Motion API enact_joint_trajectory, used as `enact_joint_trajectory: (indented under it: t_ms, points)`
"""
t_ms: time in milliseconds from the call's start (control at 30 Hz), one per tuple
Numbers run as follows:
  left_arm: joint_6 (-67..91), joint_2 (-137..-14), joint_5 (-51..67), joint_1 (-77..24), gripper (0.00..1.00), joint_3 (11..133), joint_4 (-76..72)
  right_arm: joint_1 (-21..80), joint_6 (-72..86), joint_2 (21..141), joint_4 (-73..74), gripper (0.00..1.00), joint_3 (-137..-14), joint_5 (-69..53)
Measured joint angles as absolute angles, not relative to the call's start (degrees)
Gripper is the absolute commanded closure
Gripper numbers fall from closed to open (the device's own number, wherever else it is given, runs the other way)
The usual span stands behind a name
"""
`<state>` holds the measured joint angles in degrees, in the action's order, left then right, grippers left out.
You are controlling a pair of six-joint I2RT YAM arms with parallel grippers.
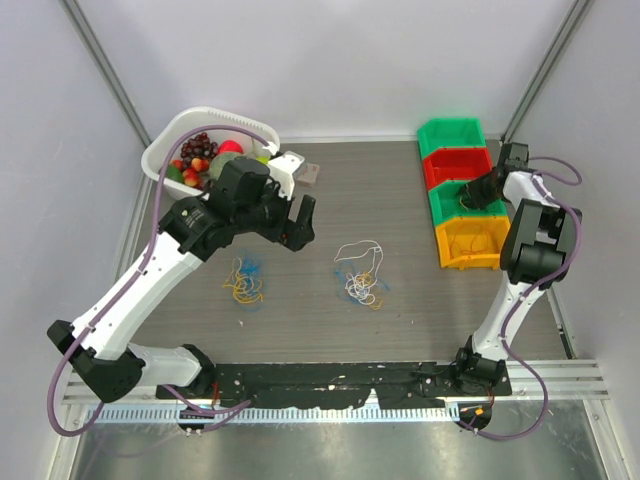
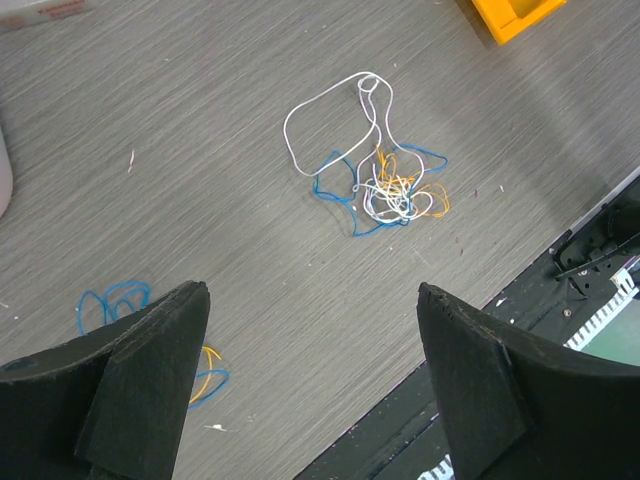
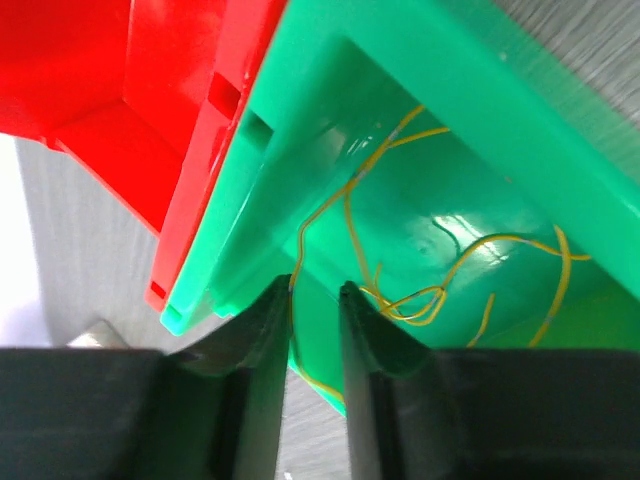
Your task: Untangle the cables
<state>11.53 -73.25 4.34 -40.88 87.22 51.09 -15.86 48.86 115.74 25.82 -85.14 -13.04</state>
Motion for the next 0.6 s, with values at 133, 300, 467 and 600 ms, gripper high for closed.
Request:
enact_joint_trajectory:
  t_ms: [133,300,467,600]
  points:
    - [12.8,-74.5,4.9,-40.9,0.26,87.6,51.3,-15.3,43.9,116.1,31.2,0.46,-88.7,-11.1]
    - [17.8,-78.0,7.0,-40.9,0.38,88.1,51.6,-14.1,37.5,114.8,36.0,0.38,-90.9,-8.3]
    - [24.2,-78.9,8.1,-40.9,0.35,84.0,49.5,-12.8,32.6,107.9,40.5,0.32,-88.9,-4.3]
    - [27.6,-79.9,8.8,-40.9,0.32,80.3,46.6,-11.9,28.8,100.7,43.5,0.29,-87.4,1.8]
